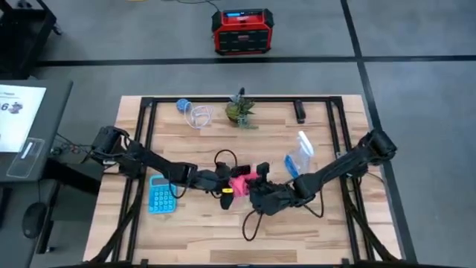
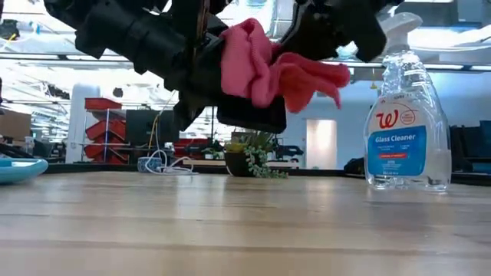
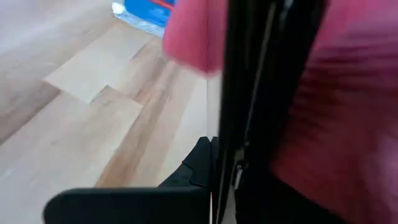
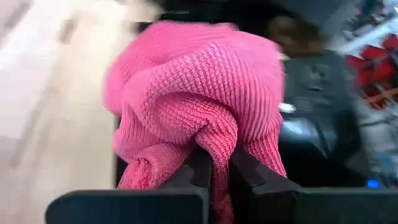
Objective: Apply microfiber cloth
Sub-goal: Wipe the back of the cellphone with a microfiber cloth
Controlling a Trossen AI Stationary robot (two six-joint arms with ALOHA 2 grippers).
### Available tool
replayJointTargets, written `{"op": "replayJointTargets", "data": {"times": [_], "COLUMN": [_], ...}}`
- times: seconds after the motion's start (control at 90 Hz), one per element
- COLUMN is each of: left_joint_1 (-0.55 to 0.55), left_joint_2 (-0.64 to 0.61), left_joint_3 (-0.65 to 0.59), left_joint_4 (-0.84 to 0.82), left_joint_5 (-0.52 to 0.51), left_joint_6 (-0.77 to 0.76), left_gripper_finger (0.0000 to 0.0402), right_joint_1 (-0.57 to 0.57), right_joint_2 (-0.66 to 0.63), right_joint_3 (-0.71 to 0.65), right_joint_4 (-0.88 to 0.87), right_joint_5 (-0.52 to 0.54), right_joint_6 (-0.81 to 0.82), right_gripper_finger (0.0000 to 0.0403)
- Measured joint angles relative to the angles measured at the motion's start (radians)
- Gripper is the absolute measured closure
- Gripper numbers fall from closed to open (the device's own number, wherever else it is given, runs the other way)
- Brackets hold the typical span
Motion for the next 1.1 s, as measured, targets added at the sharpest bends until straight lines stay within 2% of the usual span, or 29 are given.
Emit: {"op": "replayJointTargets", "data": {"times": [0.122, 0.2, 0.256, 0.356, 0.4, 0.5, 0.711, 0.767, 0.944, 1.1], "left_joint_1": [0.008, 0.008, 0.008, 0.010, 0.010, 0.017, 0.040, 0.044, 0.057, 0.056], "left_joint_2": [-0.001, -0.001, -0.002, -0.004, -0.004, -0.004, -0.002, -0.002, 0.000, -0.004], "left_joint_3": [-0.001, -0.001, 0.000, 0.001, 0.001, -0.016, -0.048, -0.048, -0.050, -0.046], "left_joint_4": [-0.002, -0.007, -0.006, -0.002, -0.010, -0.014, 0.038, 0.044, 0.036, 0.061], "left_joint_5": [0.006, 0.012, 0.012, 0.008, 0.007, 0.016, 0.029, 0.037, 0.055, 0.069], "left_joint_6": [0.001, 0.008, 0.011, 0.005, 0.002, -0.011, -0.025, -0.025, -0.035, -0.036], "left_gripper_finger": [0.0399, 0.0399, 0.0399, 0.0399, 0.0399, 0.0399, 0.0399, 0.0399, 0.0399, 0.0399], "right_joint_1": [0.000, -0.001, 0.000, -0.002, -0.005, -0.003, -0.007, -0.007, -0.003, 0.001], "right_joint_2": [0.001, 0.000, -0.002, -0.009, -0.011, -0.010, 0.048, 0.072, 0.077, 0.020], "right_joint_3": [-0.002, -0.002, -0.003, -0.001, -0.001, -0.002, -0.001, -0.001, 0.000, -0.002], "right_joint_4": [0.002, 0.030, 0.069, 0.168, 0.184, 0.175, 0.053, 0.039, 0.029, 0.035], "right_joint_5": [-0.006, 0.035, 0.110, 0.329, 0.369, 0.348, 0.122, 0.106, 0.130, 0.287], "right_joint_6": [-0.004, -0.014, -0.037, -0.041, -0.041, -0.016, 0.093, 0.102, 0.110, 0.148], "right_gripper_finger": [0.0402, 0.0402, 0.0402, 0.0402, 0.0402, 0.0402, 0.0402, 0.0402, 0.0402, 0.0402]}}
